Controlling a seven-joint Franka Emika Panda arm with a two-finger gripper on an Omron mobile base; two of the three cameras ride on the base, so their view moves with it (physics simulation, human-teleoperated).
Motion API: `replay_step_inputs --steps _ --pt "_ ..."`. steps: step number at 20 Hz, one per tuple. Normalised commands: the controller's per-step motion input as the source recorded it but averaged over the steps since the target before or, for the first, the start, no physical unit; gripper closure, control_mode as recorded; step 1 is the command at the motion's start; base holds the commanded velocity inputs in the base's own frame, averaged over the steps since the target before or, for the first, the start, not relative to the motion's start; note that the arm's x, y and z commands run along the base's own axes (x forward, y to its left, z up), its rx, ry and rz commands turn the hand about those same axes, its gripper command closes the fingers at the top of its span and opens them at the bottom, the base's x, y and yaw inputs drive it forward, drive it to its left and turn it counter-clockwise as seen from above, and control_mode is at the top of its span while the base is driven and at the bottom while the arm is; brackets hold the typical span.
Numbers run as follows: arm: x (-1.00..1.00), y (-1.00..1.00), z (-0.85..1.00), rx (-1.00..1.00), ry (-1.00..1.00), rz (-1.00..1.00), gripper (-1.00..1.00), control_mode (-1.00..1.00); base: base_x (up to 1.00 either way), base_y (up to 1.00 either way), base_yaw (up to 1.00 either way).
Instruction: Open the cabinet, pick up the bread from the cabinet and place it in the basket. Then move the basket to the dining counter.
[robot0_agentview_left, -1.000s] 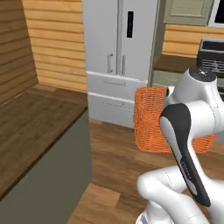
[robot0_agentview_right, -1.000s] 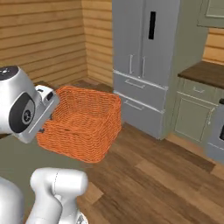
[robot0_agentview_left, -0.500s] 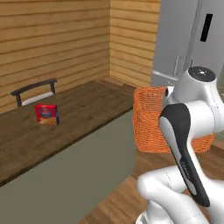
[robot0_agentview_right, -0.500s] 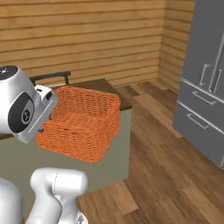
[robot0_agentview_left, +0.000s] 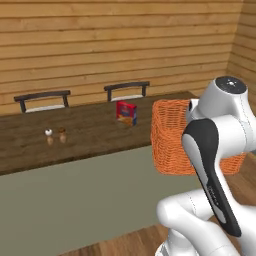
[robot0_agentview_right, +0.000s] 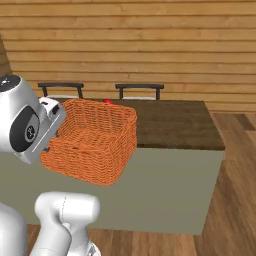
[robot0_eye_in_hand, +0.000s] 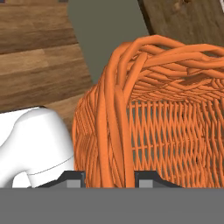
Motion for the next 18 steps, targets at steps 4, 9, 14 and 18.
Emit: replay_step_inputs --steps 4,9,14,18 --pt "0.00 0.00 0.00 0.00 0.00 0.00 1.00 1.00 0.08 -0.66 0.11" --pt "0.00 0.00 0.00 0.00 0.00 0.00 1.00 1.00 0.14 -0.83 0.00" --pt "0.00 0.00 0.00 0.00 0.00 0.00 1.00 1.00 0.30 -0.83 0.00" --pt "0.00 0.00 0.00 0.00 0.00 0.00 1.00 1.00 0.61 -0.46 0.06"
